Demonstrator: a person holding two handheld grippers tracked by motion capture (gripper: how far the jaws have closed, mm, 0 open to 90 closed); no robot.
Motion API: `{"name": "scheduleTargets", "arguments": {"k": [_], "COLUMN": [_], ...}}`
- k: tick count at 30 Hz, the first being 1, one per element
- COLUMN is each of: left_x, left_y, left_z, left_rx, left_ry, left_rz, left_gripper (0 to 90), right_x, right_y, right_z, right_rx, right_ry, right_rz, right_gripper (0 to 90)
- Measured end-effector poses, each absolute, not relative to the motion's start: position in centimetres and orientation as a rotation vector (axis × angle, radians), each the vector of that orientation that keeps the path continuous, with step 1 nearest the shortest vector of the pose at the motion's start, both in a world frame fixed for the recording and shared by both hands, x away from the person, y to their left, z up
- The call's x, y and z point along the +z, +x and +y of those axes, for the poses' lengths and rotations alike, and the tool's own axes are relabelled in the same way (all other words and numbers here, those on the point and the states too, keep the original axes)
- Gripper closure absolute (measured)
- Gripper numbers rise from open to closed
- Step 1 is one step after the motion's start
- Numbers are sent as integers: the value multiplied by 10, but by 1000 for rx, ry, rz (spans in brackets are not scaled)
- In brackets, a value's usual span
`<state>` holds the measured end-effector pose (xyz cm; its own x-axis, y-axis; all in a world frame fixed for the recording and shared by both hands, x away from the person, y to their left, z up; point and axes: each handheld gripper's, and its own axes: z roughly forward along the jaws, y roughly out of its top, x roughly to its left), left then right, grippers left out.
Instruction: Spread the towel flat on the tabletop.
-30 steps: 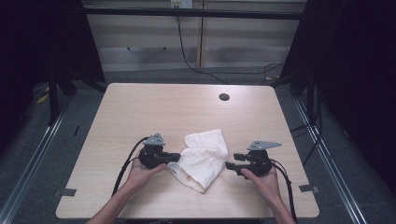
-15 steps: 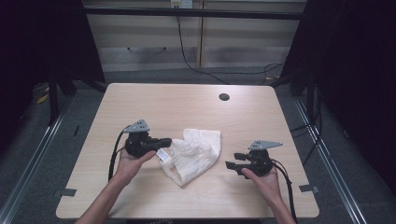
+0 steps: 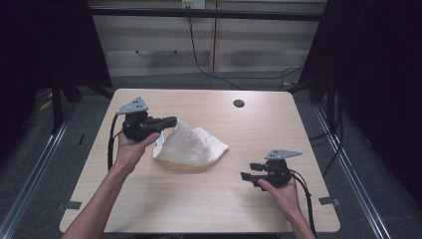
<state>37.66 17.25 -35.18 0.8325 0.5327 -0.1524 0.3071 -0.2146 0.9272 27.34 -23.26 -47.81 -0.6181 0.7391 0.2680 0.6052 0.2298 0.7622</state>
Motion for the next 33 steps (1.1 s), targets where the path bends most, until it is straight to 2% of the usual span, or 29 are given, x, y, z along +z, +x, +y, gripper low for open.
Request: {"name": "scheduleTargets", "arguments": {"k": [4,6,14,15,21,24,33], "left_x": [-341,-347,-401,-415,-448,-473,-492], "left_y": [381,373,336,329,319,323,331], "left_z": [175,173,183,189,209,222,222], "left_rx": [208,221,130,105,80,75,62], "left_ry": [1744,1788,1895,1933,2011,2050,2089], "left_rz": [627,601,570,585,667,762,806], "left_gripper": [888,888,887,887,887,887,887], "right_x": [-478,-478,-478,-478,-479,-481,-478], "right_y": [273,273,271,271,275,281,323], "right_z": [-232,-232,-231,-229,-224,-217,-193], "right_rx": [1348,1352,1342,1334,1315,1299,1305], "right_ry": [1293,1294,1279,1275,1250,1216,1129], "right_rz": [2354,2358,2375,2383,2402,2411,2466], "right_gripper": [406,405,410,412,422,435,499]}}
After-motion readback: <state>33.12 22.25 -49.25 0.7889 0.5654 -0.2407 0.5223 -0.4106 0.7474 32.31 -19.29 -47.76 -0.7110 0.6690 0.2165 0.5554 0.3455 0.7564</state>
